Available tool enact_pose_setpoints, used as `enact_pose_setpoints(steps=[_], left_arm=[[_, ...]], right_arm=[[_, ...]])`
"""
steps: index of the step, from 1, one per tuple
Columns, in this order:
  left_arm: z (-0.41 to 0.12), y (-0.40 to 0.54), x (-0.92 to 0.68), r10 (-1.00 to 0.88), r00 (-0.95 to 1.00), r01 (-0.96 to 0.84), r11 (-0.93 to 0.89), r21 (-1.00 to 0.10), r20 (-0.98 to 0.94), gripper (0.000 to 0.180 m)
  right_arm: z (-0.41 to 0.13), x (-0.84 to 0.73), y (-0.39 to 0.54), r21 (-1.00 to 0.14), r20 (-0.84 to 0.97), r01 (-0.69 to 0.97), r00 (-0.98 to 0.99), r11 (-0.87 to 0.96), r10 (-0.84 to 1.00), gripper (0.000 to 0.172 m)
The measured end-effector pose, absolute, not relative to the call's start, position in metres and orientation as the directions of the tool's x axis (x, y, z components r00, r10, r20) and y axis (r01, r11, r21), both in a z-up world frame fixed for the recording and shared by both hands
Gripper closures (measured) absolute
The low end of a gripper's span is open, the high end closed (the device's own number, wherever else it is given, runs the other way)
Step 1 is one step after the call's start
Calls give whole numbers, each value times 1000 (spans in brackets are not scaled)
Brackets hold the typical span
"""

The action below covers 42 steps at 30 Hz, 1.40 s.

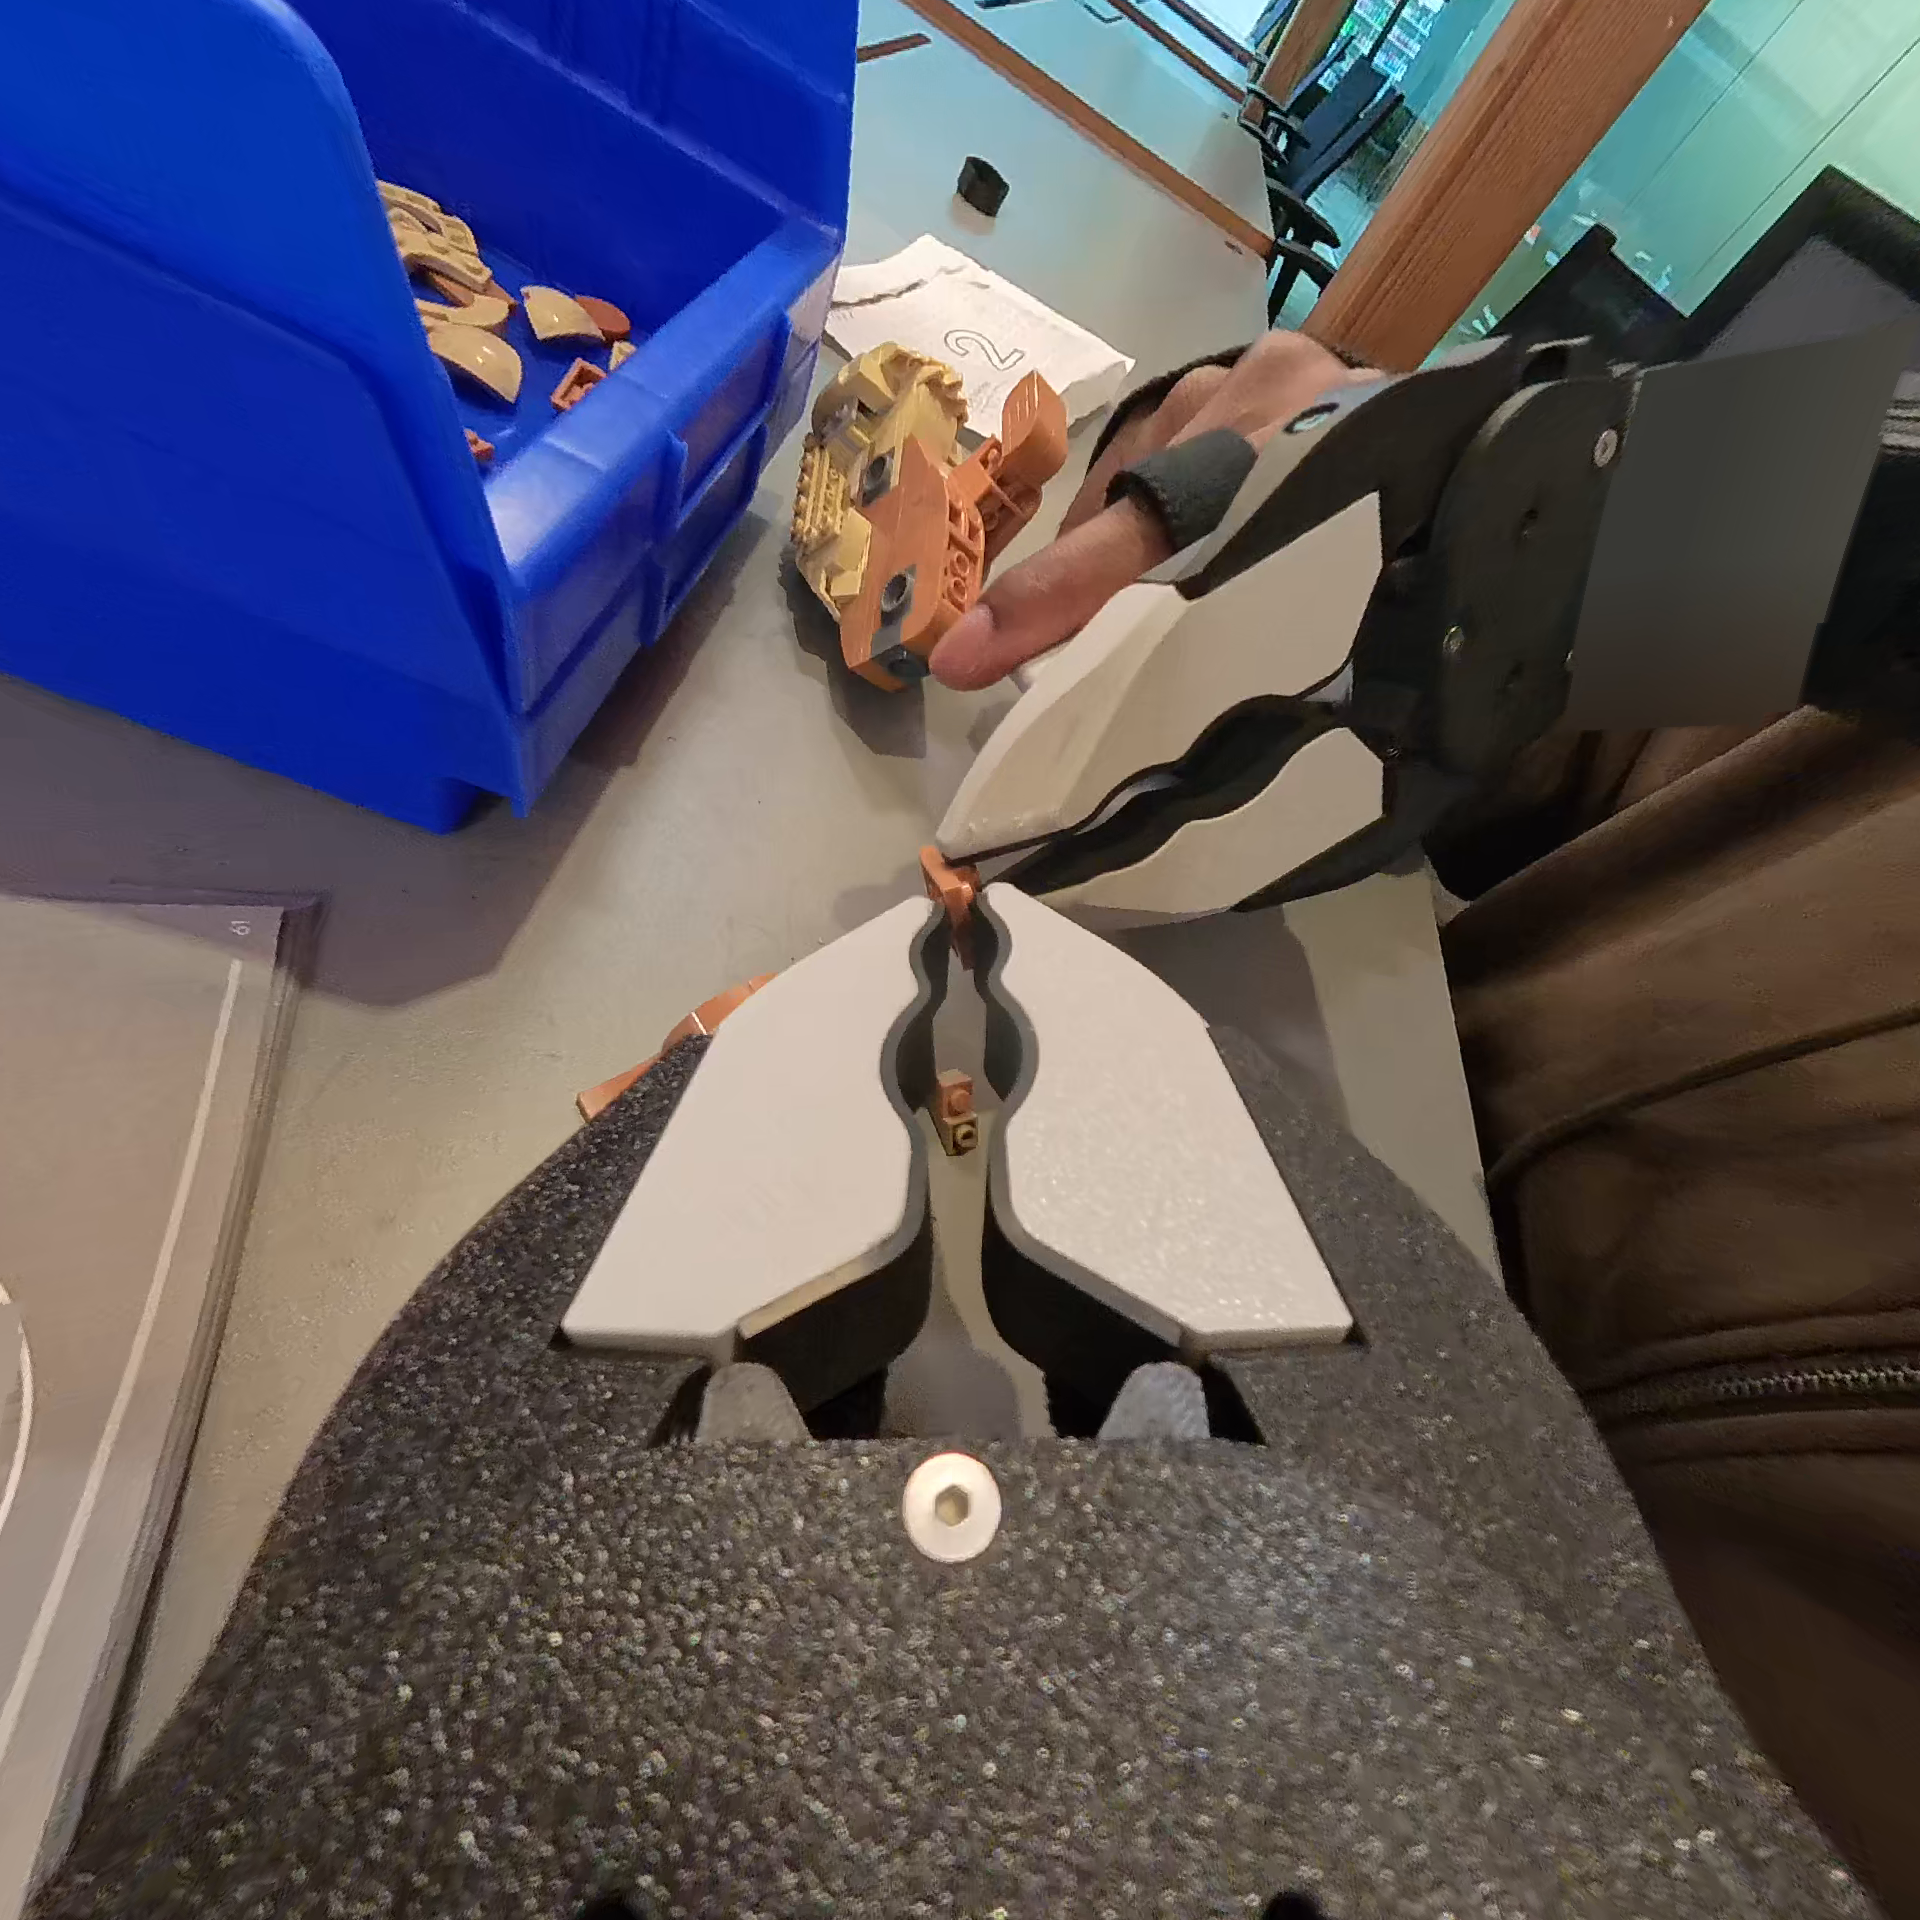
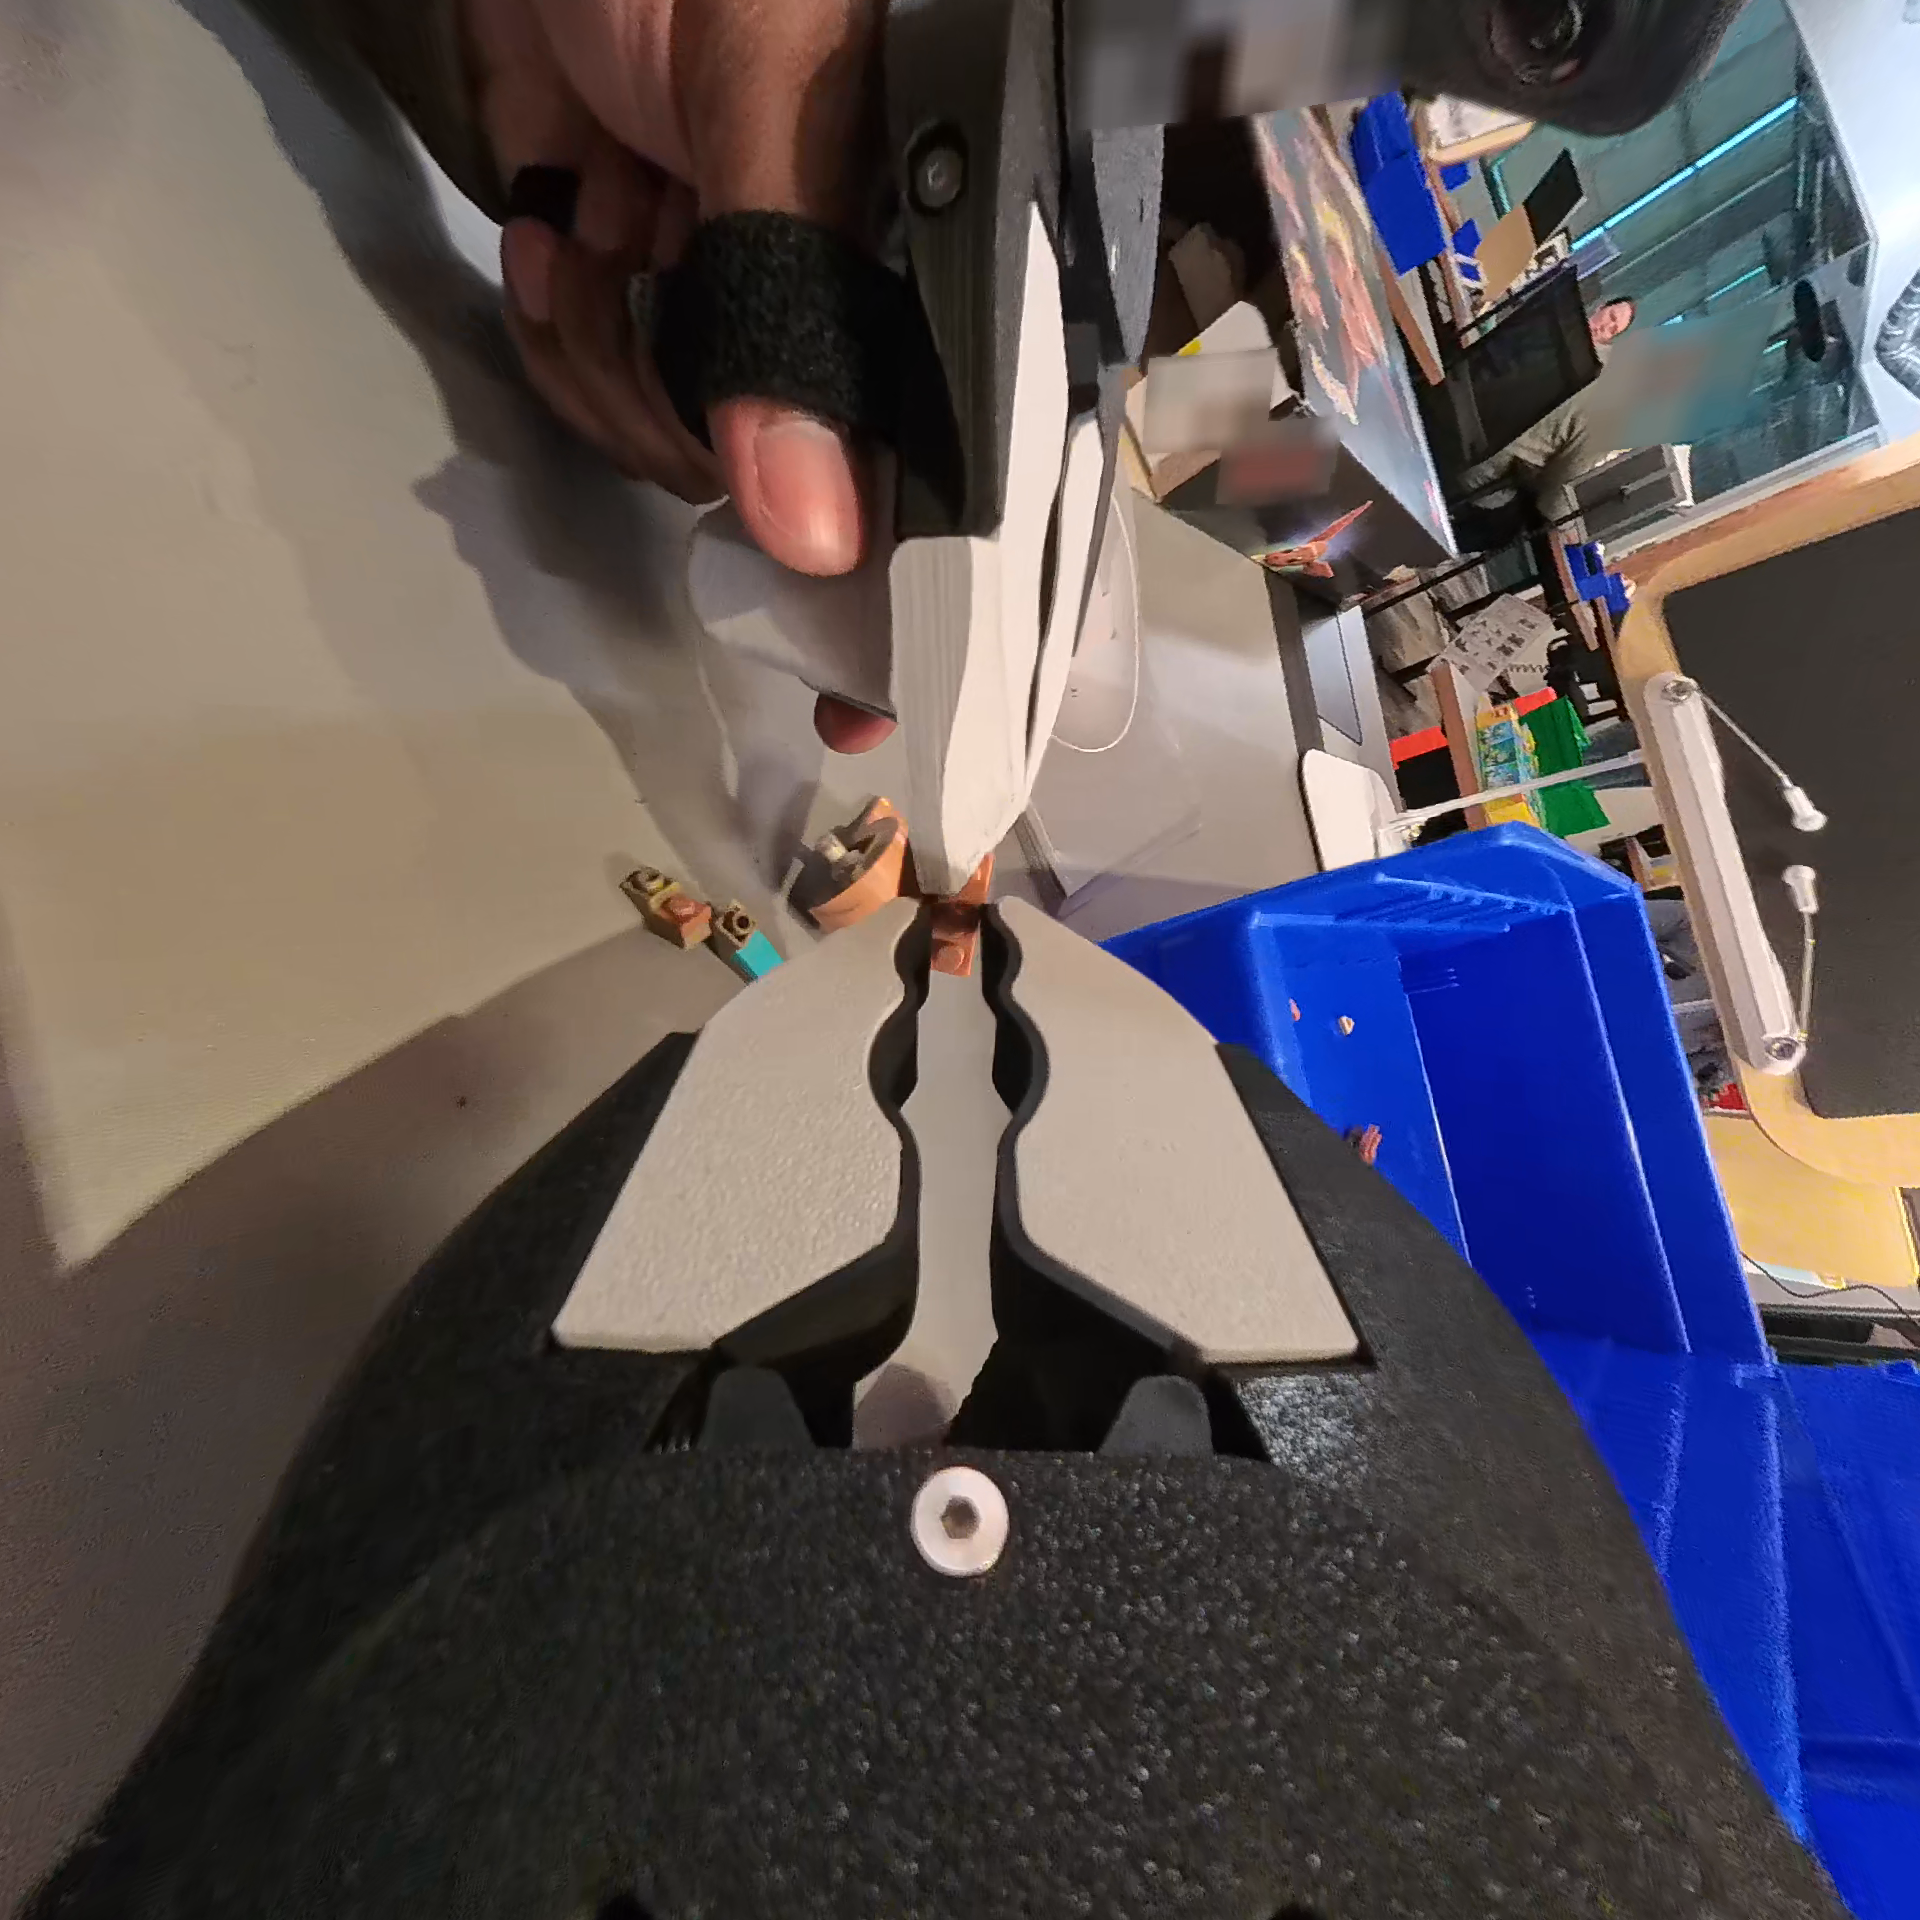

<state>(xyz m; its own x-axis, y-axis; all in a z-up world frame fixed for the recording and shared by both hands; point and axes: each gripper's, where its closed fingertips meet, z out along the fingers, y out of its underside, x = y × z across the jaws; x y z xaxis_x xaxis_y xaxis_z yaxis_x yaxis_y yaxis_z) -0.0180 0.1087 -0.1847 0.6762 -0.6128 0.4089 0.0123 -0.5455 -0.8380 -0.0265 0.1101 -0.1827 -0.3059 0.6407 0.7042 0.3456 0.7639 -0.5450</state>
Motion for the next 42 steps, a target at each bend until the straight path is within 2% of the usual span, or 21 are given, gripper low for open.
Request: enact_pose_setpoints(steps=[4, 10, 13, 23, 24, 26, 29, 33, 42], left_arm=[[-188, 106, -14, -634, 661, -14, -545, -838, 401, 177], [-174, 104, -13, -683, 656, -47, -461, -886, 321, 177], [-176, 105, -13, -674, 682, -75, -452, -889, 285, 177], [-173, 101, -11, -707, 623, -45, -460, -887, 335, 177], [-173, 101, -12, -702, 625, -40, -464, -885, 340, 177], [-180, 114, -35, -628, 719, -44, -469, -882, 298, 177], [-162, 118, -52, -604, 687, 104, -469, -877, 404, 177], [-164, 113, -39, -632, 647, 98, -487, -868, 428, 177], [-168, 107, -22, -653, 618, 72, -507, -859, 437, 177]], right_arm=[[-186, -23, 108, -560, 669, 354, -340, 749, 661, 164], [-171, -20, 105, -682, 568, 330, -323, 653, 757, 165], [-172, -19, 106, -665, 587, 327, -327, 672, 740, 165], [-168, -16, 101, -646, 625, 277, -345, 712, 701, 167], [-168, -15, 102, -644, 625, 277, -346, 713, 700, 172], [-163, -11, 96, -671, 607, 241, -364, 701, 706, 172], [-152, -12, 104, -681, 633, 227, -296, 697, 715, 172], [-154, -19, 118, -652, 683, 259, -209, 713, 700, 172], [-163, -25, 109, -621, 707, 256, -225, 741, 670, 166]])
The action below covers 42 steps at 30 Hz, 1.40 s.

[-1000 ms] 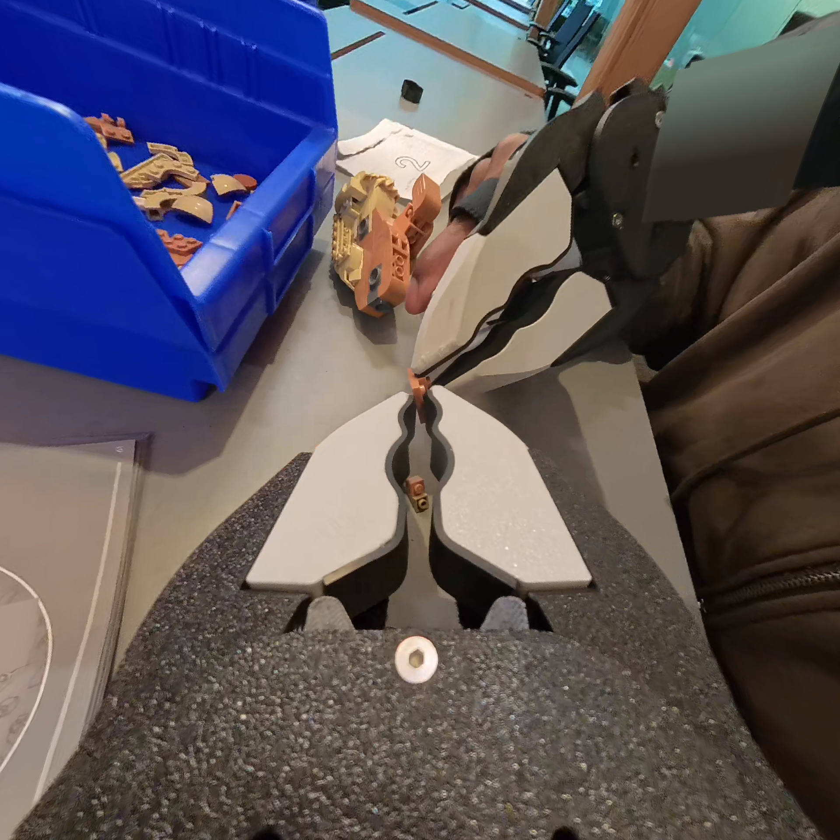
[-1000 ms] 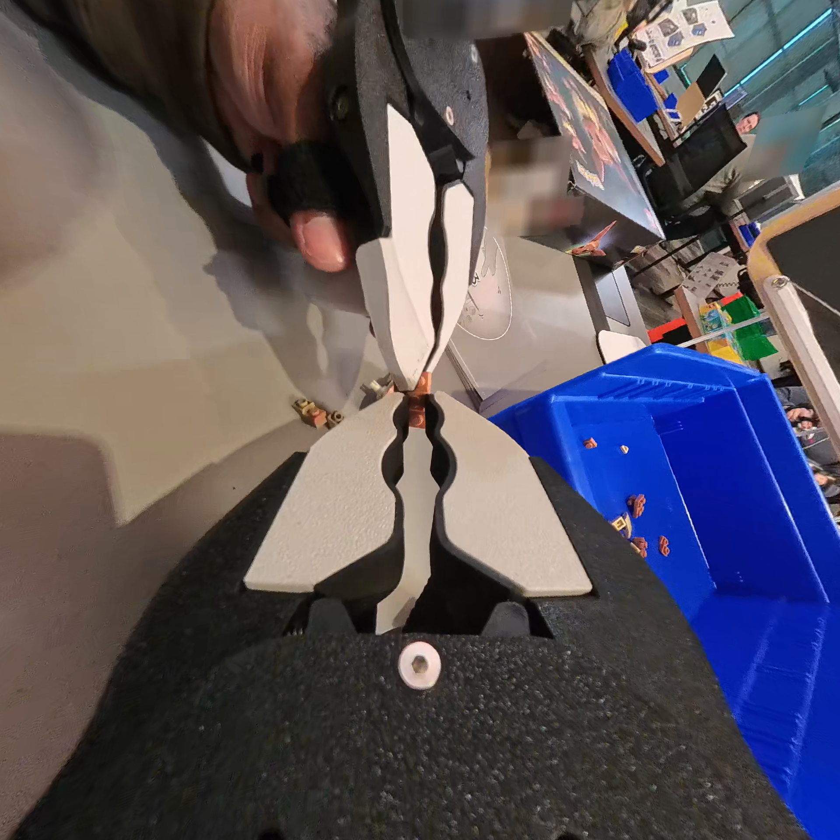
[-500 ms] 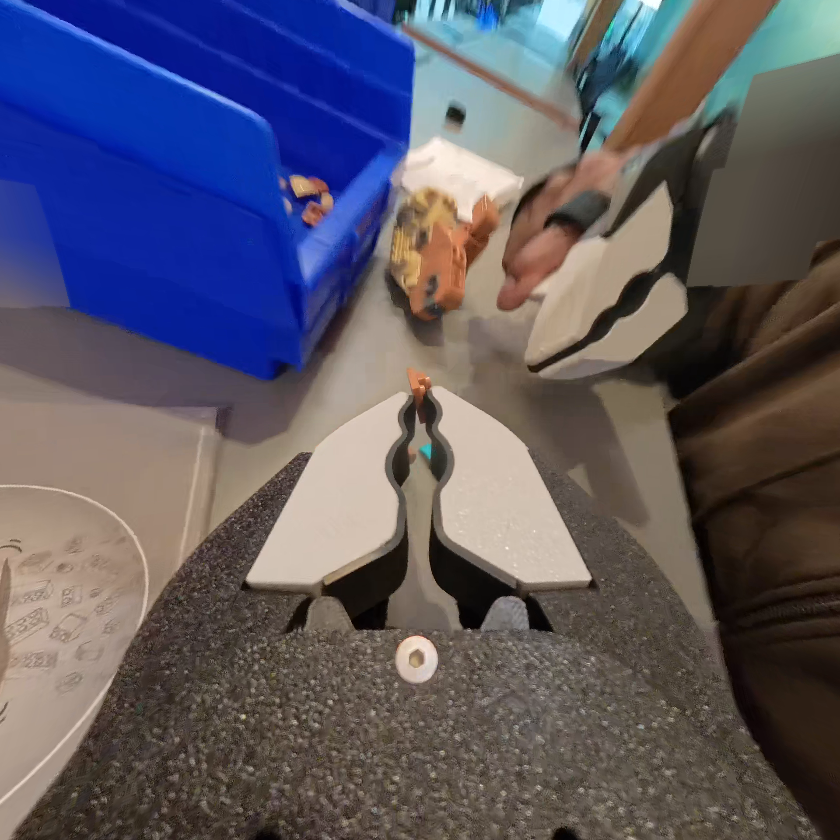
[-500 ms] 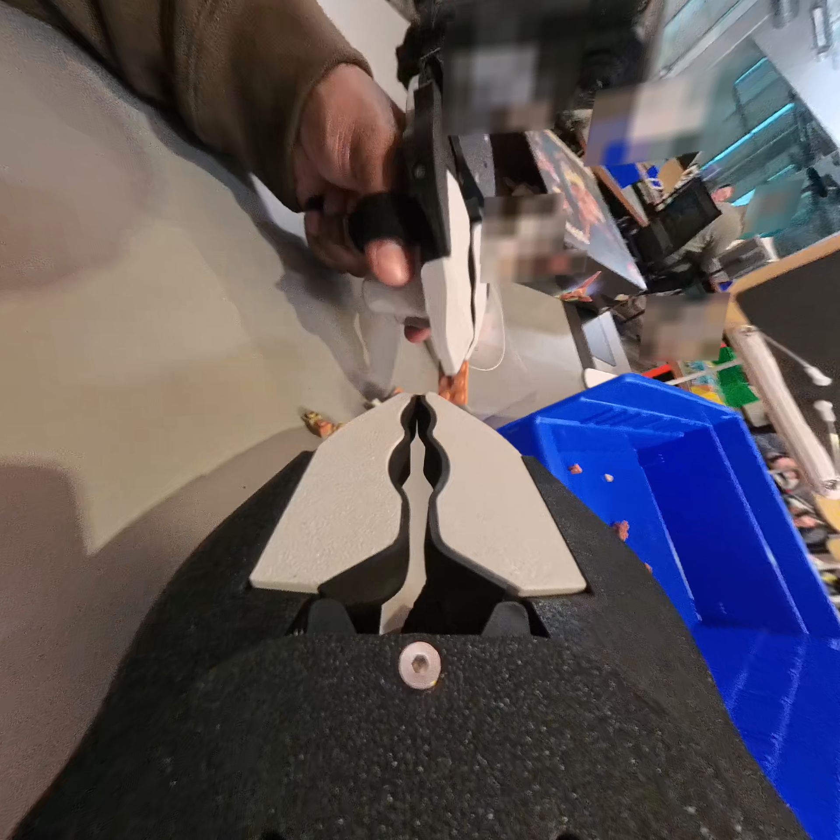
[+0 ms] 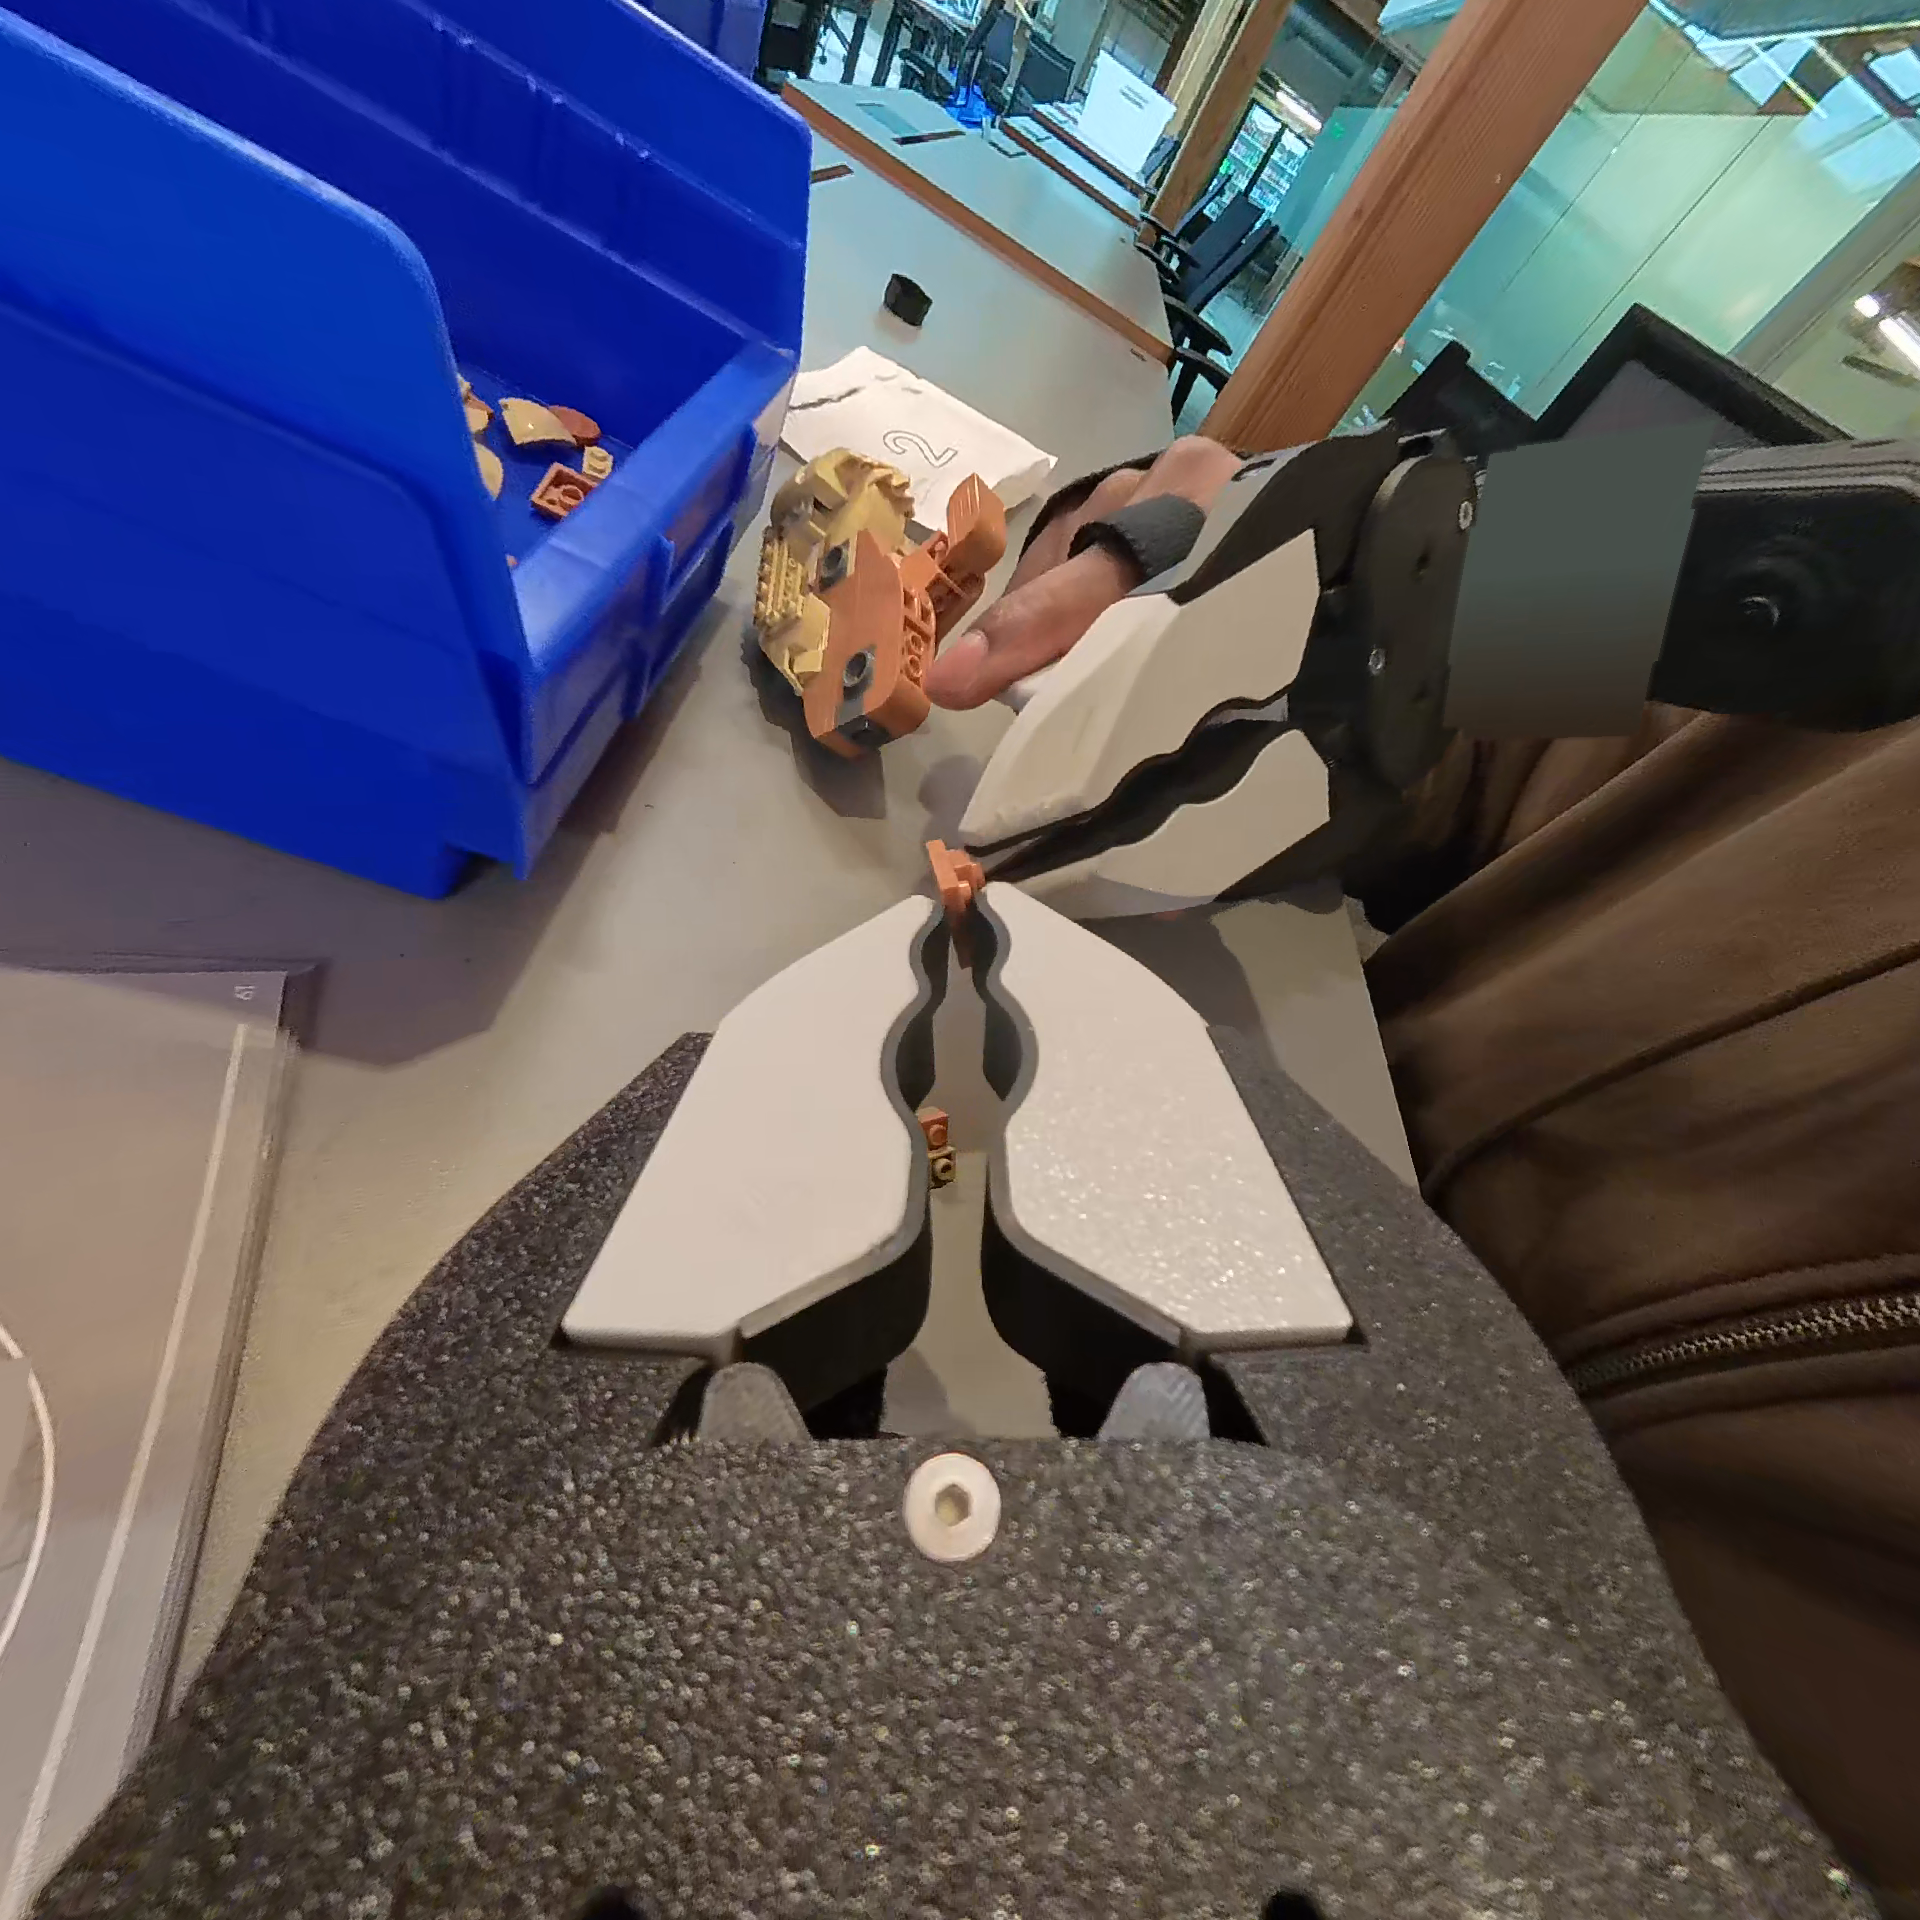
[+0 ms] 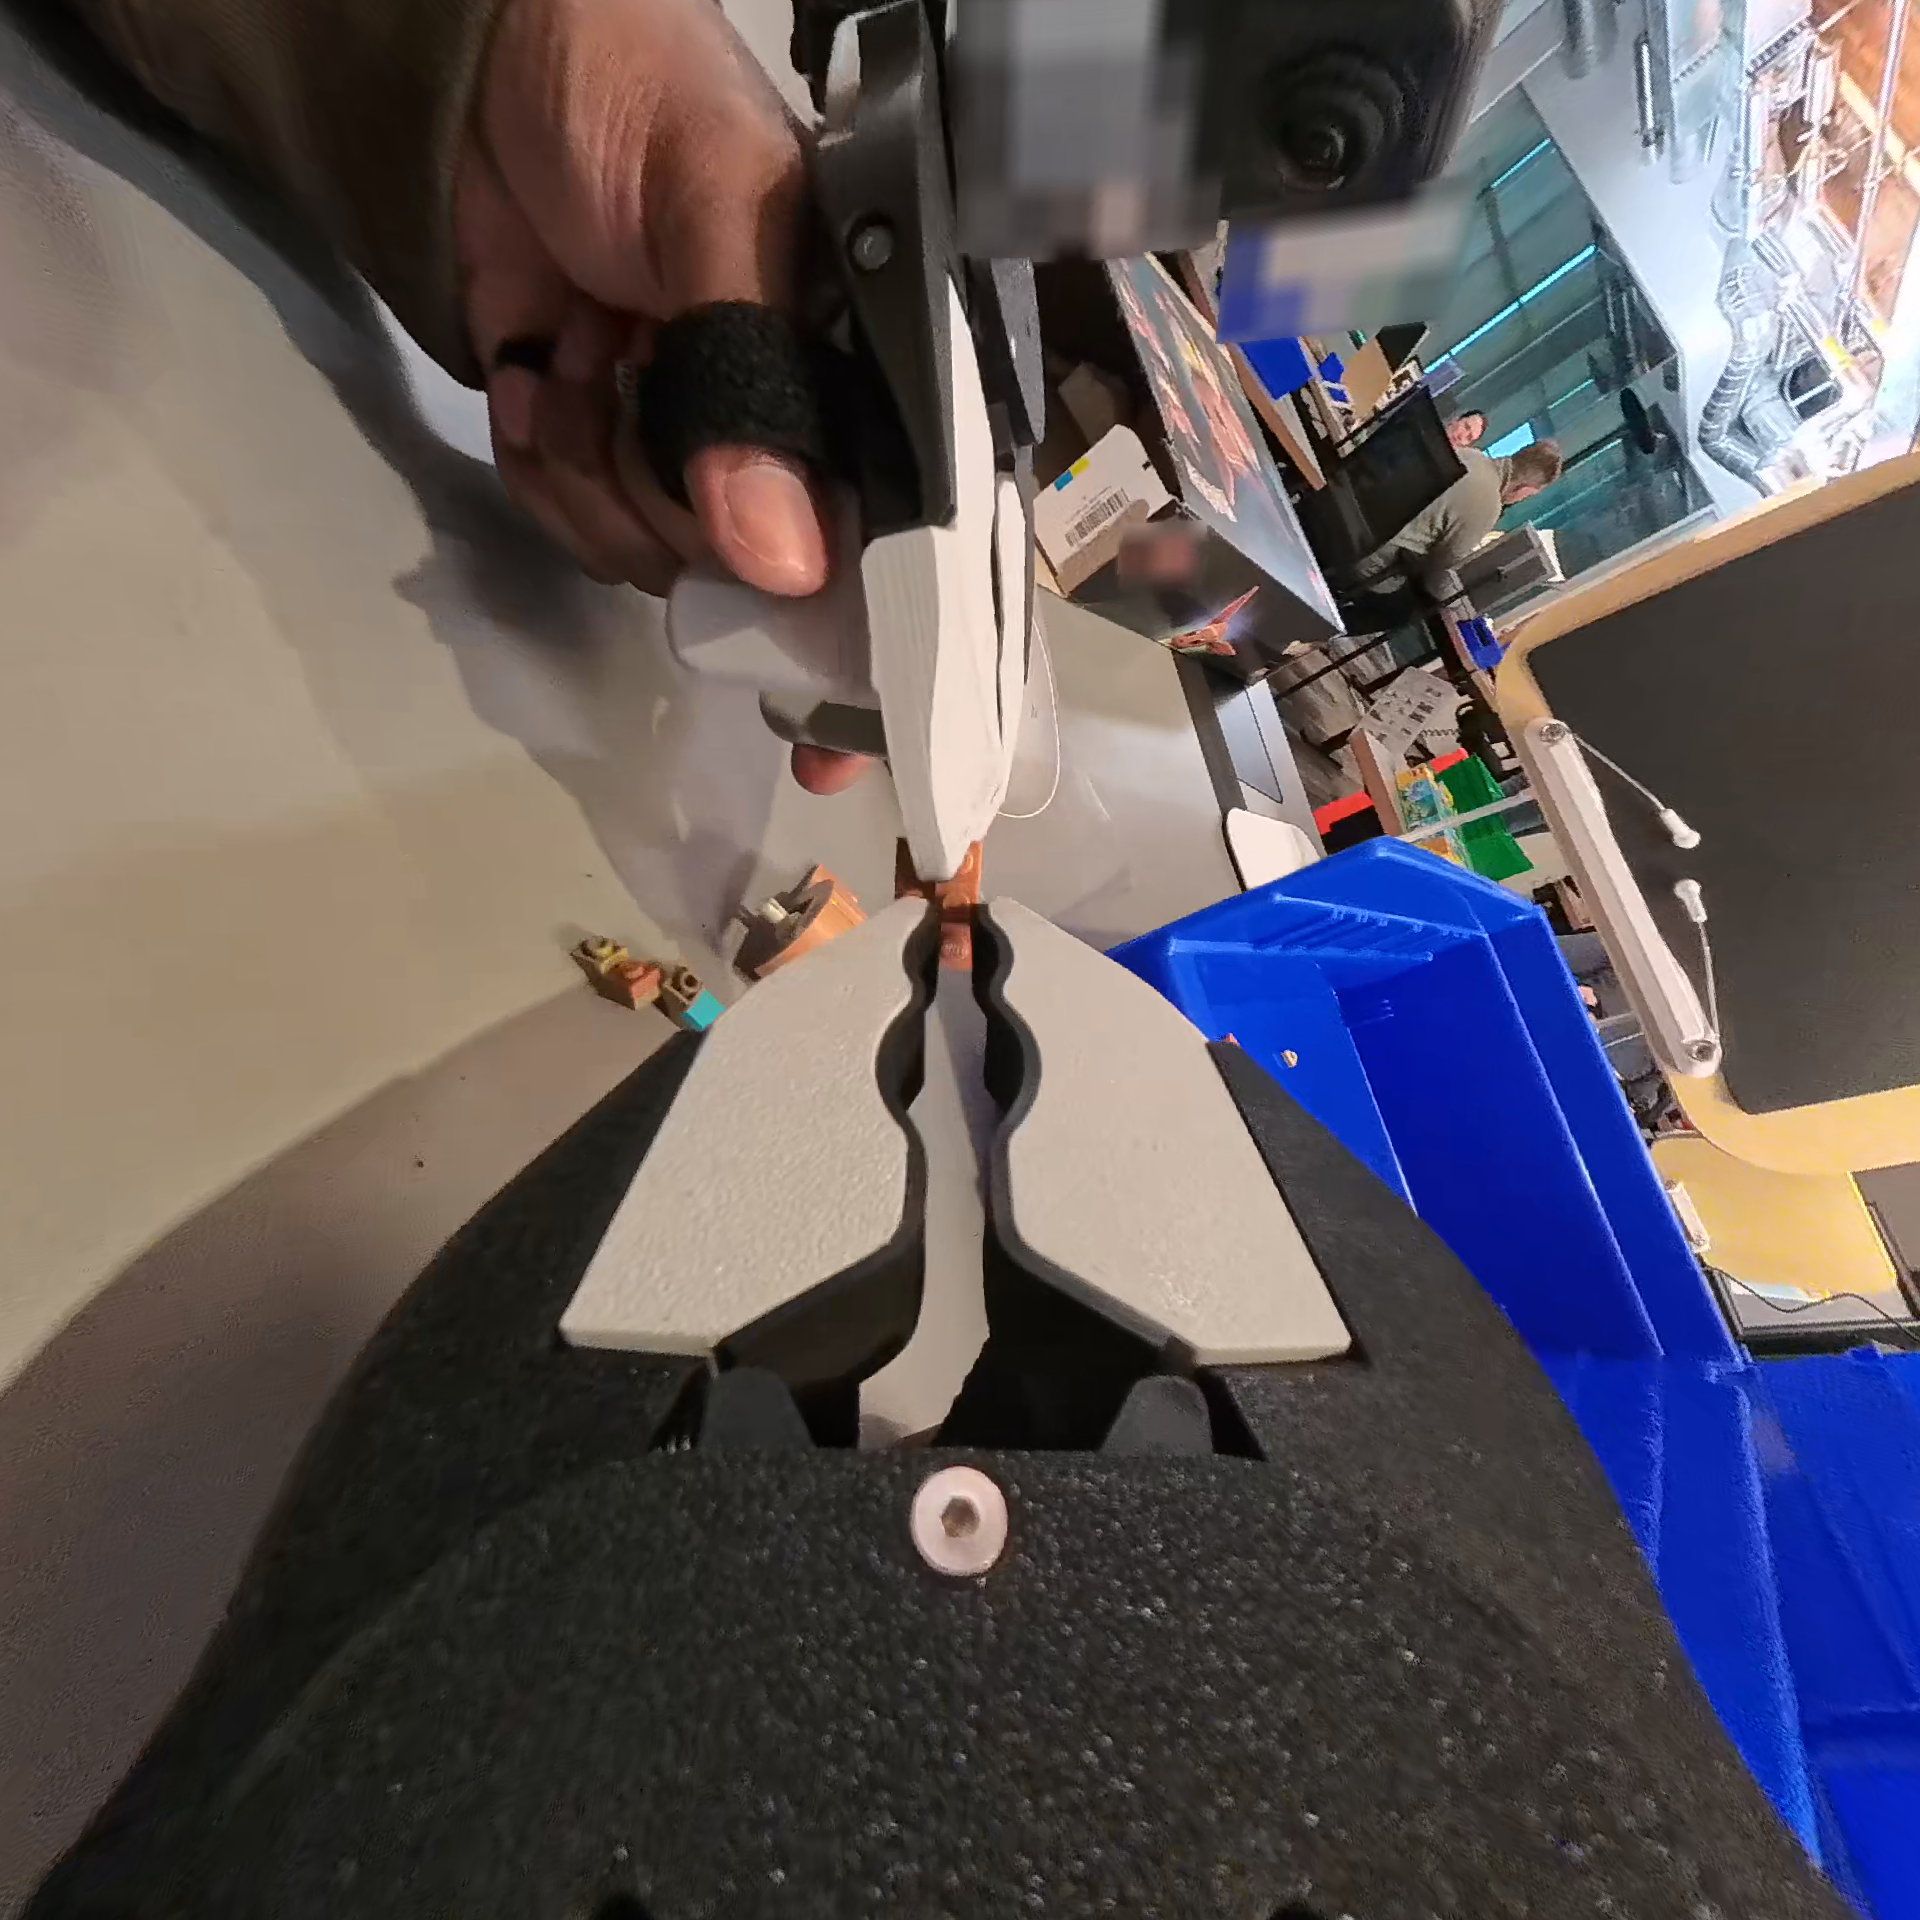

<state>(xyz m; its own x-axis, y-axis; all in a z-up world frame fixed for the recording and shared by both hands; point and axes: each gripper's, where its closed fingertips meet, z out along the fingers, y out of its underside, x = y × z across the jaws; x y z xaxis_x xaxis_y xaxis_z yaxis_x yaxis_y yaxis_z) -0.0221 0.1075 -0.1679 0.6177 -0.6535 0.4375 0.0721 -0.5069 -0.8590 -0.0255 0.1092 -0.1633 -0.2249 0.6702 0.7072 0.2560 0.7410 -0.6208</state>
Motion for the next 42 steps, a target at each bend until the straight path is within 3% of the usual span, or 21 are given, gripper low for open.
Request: enact_pose_setpoints(steps=[26, 42], left_arm=[[-175, 105, -16, -645, 616, 47, -542, -839, 452, 176], [-167, 98, -11, -698, 526, 71, -534, -842, 487, 177]], right_arm=[[-174, -24, 106, -556, 737, 272, -274, 785, 617, 161], [-165, -18, 99, -693, 603, 255, -309, 675, 736, 165]])
